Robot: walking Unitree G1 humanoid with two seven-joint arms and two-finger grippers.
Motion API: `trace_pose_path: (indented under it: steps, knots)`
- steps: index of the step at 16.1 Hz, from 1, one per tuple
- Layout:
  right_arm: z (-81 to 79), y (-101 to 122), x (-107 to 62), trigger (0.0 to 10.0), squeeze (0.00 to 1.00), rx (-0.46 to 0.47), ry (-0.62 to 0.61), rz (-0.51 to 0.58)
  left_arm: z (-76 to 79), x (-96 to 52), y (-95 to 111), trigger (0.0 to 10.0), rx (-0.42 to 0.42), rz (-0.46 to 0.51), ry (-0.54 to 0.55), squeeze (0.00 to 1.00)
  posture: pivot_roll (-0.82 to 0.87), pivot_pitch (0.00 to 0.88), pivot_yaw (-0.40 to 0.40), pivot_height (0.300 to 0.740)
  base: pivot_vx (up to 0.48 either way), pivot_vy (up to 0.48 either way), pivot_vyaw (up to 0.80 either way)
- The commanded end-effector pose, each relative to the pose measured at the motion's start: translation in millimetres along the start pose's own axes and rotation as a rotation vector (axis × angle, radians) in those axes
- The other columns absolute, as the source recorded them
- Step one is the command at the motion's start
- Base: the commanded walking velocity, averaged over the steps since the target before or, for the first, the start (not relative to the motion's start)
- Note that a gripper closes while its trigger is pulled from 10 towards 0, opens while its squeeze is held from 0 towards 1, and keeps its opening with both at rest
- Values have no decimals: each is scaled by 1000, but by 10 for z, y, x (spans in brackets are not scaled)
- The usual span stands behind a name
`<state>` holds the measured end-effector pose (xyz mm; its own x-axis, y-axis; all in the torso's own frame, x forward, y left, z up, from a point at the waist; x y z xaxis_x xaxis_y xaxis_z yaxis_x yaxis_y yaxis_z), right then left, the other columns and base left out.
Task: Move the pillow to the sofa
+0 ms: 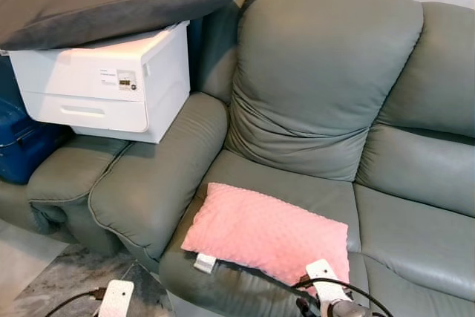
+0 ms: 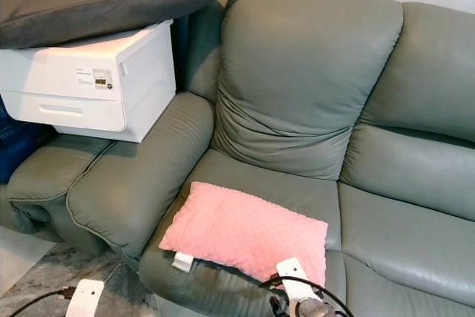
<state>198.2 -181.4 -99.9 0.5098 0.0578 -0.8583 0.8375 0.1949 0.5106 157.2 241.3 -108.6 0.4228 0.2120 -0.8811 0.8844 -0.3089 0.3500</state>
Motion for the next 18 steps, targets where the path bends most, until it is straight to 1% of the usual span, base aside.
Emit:
trace_pose_path:
  steps: [1,3,6,9,18]
  knots:
    - [55,-31,-12,10000,0,-10,-6,-7,-54,3,37,10000,21,4,15,0,123,0,-43,740,0,0,0]
    - [102,-77,-27,10000,0,-34,-10,-16,-55,4,38,10000,40,2,15,0,125,0,-44,740,-122,0,0]
    - [98,-92,-28,10000,0,-47,-6,-21,-59,4,40,10000,47,1,15,0,125,0,-44,740,-160,0,0]
    - [93,-101,-28,10000,0,-25,-8,-20,-66,2,19,10000,48,-5,16,0,123,0,-36,740,-255,0,0]
    - [85,-103,-26,10000,0,12,-11,-20,-57,-1,-20,10000,45,-14,20,0,124,0,-22,740,-358,0,0]
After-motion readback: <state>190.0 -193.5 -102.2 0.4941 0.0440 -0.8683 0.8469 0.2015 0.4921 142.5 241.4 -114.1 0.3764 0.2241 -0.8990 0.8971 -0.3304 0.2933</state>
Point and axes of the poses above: a point about 5 cm out from each wrist's last joint towards the gripper, its own x axis pointing out of the wrist towards the gripper, its own y axis along the axis of the wrist's last joint, z = x × y, the point moved 2 cm from there along x, pointing out of the wrist towards the gripper, and after that the axes turned 10 degrees about x, right-handed, at the moved point
